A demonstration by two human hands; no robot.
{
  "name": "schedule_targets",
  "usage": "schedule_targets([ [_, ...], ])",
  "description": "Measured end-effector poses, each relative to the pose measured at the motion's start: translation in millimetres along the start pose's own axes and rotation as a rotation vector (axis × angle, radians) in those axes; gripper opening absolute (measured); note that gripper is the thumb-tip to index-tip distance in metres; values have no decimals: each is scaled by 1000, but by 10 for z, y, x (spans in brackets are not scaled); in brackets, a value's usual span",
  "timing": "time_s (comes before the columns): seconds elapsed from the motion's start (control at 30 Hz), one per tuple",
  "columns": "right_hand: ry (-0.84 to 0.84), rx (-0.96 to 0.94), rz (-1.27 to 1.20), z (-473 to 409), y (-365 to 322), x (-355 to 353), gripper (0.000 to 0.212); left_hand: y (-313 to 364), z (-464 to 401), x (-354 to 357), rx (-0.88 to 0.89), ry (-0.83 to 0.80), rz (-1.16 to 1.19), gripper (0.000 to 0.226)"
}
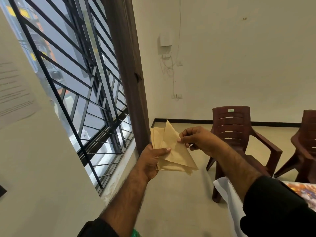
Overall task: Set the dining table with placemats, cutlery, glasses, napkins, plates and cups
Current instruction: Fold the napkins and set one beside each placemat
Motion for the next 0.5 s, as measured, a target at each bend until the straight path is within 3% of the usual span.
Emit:
schedule_targets([
  [0.07,-2,-2,19,9,-23,-5,17,-7,2,24,1,6,-26,95],
  [0.37,-10,-56,-7,-12,-290,-108,18,-83,128,52,4,-108,-172,65],
  [0.5,16,-127,-79,-28,-483,-119,16,-135,180,54,-21,-139,-222,64],
])
Point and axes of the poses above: each hand's wrist, its own z-axis away from the middle knuckle, its own x-axis out of the palm, y = z × x, the point moved 2 cm from there along -z, towards the middle knuckle, and after that the axes turned 5 degrees about y, right-handed, at the moved point
